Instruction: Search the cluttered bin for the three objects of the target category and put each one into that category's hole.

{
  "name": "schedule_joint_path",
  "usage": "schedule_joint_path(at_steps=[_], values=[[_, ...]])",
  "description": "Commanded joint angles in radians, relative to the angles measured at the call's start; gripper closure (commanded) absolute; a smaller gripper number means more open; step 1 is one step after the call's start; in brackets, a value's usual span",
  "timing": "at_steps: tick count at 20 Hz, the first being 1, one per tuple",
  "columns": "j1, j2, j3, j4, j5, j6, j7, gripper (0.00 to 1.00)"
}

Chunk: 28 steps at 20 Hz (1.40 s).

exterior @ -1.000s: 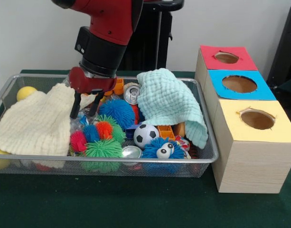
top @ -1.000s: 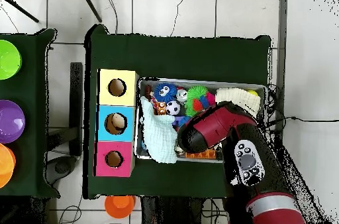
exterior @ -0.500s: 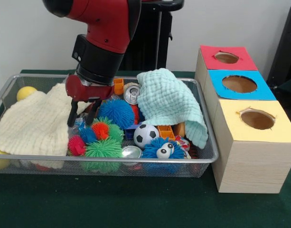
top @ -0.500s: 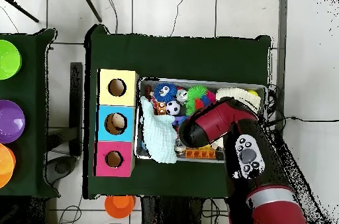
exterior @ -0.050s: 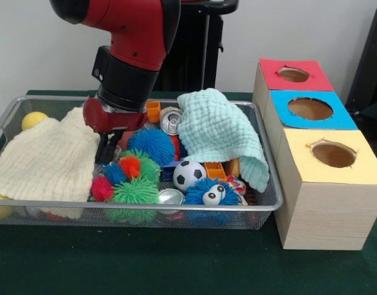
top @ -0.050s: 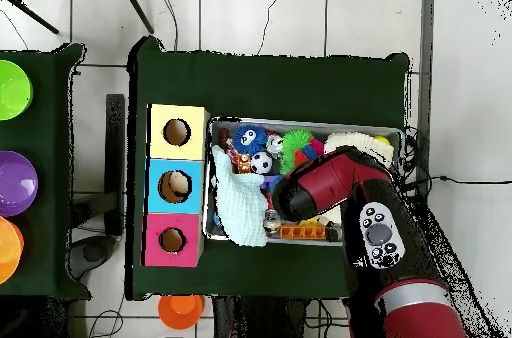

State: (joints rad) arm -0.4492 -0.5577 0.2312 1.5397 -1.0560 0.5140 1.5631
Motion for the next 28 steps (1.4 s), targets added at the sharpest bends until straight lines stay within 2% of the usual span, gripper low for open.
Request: schedule_joint_path(at_steps=[1, 7, 11, 15, 20, 22, 26, 28], values=[[-0.037, 0.079, 0.021, 0.02, 0.028, 0.045, -0.063, 1.0], [-0.035, 0.079, 0.02, 0.022, 0.032, 0.036, -0.068, 1.0], [-0.044, 0.05, 0.025, 0.045, 0.028, 0.004, -0.068, 1.0], [-0.086, -0.028, 0.059, 0.122, 0.071, 0.011, -0.127, 1.0], [-0.202, -0.187, 0.163, 0.259, 0.194, 0.072, -0.269, 1.0], [-0.233, -0.235, 0.193, 0.299, 0.222, 0.088, -0.294, 1.0], [-0.265, -0.29, 0.235, 0.345, 0.259, 0.118, -0.311, 1.0], [-0.27, -0.291, 0.25, 0.346, 0.261, 0.128, -0.307, 1.0]])
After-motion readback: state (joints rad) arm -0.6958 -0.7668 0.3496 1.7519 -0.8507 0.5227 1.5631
